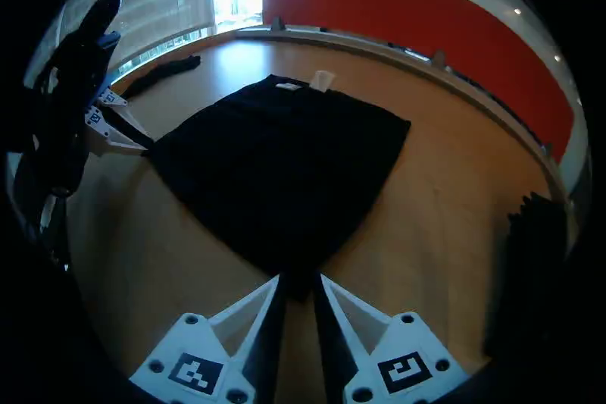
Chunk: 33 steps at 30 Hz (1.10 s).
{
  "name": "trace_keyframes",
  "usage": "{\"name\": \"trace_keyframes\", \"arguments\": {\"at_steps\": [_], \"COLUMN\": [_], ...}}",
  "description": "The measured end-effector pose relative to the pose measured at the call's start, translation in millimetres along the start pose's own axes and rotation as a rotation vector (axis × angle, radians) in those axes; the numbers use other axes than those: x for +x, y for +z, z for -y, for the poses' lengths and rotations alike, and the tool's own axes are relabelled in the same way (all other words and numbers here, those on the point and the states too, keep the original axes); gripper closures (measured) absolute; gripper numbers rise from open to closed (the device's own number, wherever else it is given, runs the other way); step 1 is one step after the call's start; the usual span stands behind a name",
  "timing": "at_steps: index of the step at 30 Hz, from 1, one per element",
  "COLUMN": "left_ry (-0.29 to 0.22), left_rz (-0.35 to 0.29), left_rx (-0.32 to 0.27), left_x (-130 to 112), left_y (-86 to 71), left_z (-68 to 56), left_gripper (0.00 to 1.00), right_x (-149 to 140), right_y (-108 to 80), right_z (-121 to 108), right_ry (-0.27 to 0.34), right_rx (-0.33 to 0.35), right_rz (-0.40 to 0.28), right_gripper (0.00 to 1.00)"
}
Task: Fold towel
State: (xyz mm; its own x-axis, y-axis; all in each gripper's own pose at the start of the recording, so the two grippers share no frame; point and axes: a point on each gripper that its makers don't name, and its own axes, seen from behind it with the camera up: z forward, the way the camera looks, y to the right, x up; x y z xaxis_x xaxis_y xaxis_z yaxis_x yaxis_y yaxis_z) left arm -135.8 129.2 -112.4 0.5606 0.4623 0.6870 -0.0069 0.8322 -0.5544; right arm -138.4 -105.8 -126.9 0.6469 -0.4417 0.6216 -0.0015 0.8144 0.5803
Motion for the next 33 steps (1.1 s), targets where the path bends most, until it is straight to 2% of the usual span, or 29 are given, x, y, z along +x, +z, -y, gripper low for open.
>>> {"name": "trace_keyframes", "arguments": {"at_steps": [6,18,33], "left_ry": [-0.008,-0.040,-0.104], "left_rz": [-0.004,-0.016,-0.039], "left_rx": [0.003,-0.002,0.000], "left_x": [0,6,19], "left_y": [-1.2,-9.1,-50.4], "left_z": [-2.5,-5.8,-11.2], "left_gripper": [0.88,0.89,0.89], "right_x": [0,12,37], "right_y": [-1.7,-11.5,-51.8], "right_z": [-1,-2,4], "right_ry": [0.013,0.020,-0.018], "right_rx": [-0.004,-0.005,0.000], "right_rz": [0.004,-0.018,-0.051], "right_gripper": [0.80,0.80,0.81]}}
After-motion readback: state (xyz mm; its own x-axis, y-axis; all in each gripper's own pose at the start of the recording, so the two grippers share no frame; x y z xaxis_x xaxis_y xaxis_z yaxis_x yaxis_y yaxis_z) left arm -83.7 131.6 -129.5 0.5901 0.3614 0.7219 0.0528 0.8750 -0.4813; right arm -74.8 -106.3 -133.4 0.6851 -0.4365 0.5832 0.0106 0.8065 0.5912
